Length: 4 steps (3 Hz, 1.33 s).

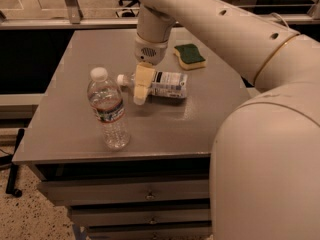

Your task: Knock blue plastic bottle over

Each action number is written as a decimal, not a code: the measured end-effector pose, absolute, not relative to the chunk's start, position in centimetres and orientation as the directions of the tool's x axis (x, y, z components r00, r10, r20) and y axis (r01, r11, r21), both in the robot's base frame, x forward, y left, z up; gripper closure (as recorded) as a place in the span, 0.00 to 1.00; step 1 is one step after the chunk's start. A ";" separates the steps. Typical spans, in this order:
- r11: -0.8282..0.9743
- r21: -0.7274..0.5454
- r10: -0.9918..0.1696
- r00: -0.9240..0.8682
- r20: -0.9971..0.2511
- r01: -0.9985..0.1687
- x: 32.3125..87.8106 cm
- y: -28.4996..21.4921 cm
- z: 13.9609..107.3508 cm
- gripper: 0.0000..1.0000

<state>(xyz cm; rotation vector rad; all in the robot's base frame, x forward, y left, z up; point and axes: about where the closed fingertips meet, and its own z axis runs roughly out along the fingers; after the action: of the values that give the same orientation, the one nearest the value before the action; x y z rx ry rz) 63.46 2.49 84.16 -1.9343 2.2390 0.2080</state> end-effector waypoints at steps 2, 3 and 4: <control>0.251 -0.103 -0.925 -0.208 -0.318 -0.962 61.7 -0.9 87.0 0.00; 0.346 -0.176 -0.870 -0.244 -0.429 -0.922 59.7 -5.0 88.9 0.00; 0.393 -0.238 -0.784 -0.189 -0.591 -0.888 56.1 -7.6 90.1 0.00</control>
Offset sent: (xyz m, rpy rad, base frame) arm -0.0184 -0.0751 0.0520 0.1628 -0.2294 -0.2205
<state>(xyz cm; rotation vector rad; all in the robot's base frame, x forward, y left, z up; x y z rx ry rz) 56.11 -7.60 90.06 -1.4264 2.0071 0.2066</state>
